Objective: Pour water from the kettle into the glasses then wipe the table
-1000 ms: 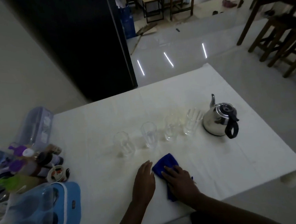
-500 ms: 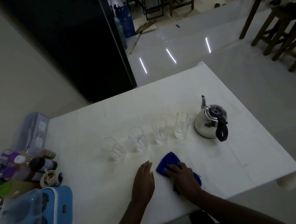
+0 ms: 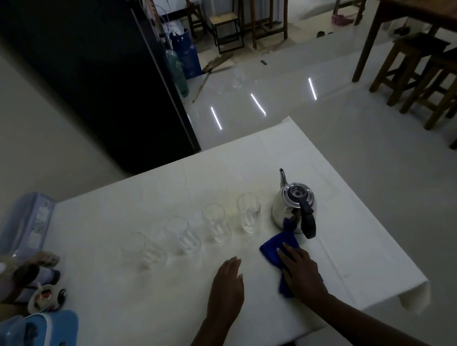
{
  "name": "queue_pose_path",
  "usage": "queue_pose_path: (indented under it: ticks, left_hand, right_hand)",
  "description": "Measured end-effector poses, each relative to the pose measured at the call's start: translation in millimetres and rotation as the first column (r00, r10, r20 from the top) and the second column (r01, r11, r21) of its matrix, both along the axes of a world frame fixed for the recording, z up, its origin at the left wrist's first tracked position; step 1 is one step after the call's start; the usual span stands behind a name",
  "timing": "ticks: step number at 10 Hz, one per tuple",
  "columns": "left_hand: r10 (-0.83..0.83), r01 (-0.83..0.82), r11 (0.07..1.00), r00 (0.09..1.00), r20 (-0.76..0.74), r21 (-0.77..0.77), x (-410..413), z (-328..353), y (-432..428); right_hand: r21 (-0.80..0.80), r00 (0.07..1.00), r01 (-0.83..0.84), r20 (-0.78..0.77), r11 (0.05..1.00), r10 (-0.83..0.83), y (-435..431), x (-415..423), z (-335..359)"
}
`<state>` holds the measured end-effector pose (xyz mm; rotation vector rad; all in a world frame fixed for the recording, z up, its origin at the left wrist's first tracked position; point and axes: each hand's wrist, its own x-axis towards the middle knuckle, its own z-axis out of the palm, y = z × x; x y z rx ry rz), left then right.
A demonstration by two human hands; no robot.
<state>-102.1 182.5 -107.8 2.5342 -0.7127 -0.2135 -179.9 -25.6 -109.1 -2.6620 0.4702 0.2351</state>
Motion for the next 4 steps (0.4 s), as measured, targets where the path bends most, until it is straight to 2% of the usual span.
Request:
queue_pose_path:
  ticks: [1,2,3,4]
  left_hand:
    - [0.003,-0.003,1.000,1.000,-0.001,0.018,-4.0,-0.8,-4.3]
    - [0.023,-0.022,0.998,0.999,-0.024,0.051,-8.5,1.8,-2.7]
    - [0.037,-0.037,0.999,0.999,0.002,0.021,-11.9,-2.0,2.1]
    - [0.062,-0.063,0.997,0.998,-0.011,-0.037,-7.8,3.9,2.0]
  right_hand:
    - [-0.100,0.998,-0.029,-0.058,0.995,0.023,2.1,-7.8,-7.7]
    - [-0.187,0.999,-0.033,-0.041,0.982,0.025,1.9,-13.0,-14.4]
    - [-0.202,0.999,-0.053,-0.013,0.978,0.051,1.9,-8.2,-10.3]
    - [-0.117,0.994,-0.095,0.041,0.989,0.101,11.0,6.2,3.0]
